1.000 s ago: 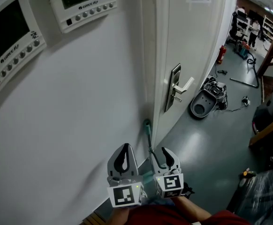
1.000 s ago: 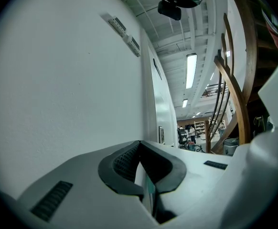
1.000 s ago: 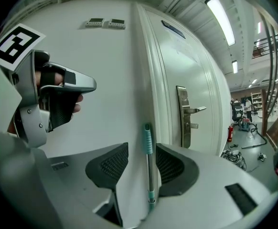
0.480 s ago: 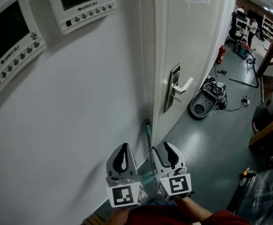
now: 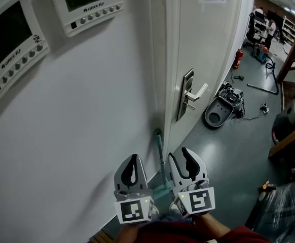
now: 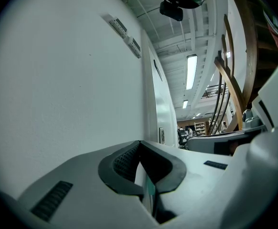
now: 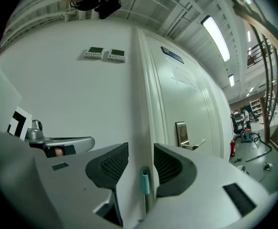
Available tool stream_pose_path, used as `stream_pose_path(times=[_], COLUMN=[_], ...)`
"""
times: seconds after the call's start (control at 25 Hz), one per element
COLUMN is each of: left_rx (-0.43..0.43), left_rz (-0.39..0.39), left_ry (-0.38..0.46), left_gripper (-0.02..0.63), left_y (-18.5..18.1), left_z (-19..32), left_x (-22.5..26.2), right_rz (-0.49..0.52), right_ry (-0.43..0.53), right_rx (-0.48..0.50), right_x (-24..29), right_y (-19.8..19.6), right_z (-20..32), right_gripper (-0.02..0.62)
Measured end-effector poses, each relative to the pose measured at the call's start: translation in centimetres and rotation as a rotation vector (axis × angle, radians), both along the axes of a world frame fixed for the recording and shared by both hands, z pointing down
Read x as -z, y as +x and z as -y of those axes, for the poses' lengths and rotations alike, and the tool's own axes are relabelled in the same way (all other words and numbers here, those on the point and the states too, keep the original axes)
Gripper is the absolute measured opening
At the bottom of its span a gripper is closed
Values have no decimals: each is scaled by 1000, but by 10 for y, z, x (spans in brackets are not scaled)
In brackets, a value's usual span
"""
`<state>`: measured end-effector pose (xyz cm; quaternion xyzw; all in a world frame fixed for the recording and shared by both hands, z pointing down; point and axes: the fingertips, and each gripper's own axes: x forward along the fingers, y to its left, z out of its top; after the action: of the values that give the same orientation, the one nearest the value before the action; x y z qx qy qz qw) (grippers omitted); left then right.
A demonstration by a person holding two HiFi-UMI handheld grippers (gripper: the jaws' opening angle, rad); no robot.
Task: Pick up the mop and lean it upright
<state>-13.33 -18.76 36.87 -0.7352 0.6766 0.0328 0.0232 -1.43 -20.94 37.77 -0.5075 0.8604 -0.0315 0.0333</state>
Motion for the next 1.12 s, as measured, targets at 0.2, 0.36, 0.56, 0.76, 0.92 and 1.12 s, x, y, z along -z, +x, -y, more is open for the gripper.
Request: stream_pose_path(times=[0.2, 0.36, 0.56, 0.76, 0.92, 1.12], left_rx=[1, -6, -7, -5, -1, 7], left_rz=[4, -21, -12, -1, -10, 2], left_ry=[-2, -2, -4, -1, -11, -14], left_gripper=[14, 14, 14, 14, 14, 12], left_y=[-1, 2, 3, 3, 3, 2], left_z=[-1, -1, -1, 0, 0, 1], left_x=[-1, 0, 1, 1, -1, -2], right_rz=[-15, -7, -37, -37, -45, -43], right_ry=[-12, 12, 33, 39, 14, 24], right_rx=[-12, -41, -41, -28, -49, -29], right_x=[-2, 0, 2, -3, -2, -7], right_y=[4, 11, 12, 10, 11, 10], right_z=[1, 0, -1, -1, 1, 0], right_gripper=[138, 47, 18, 18, 18, 18])
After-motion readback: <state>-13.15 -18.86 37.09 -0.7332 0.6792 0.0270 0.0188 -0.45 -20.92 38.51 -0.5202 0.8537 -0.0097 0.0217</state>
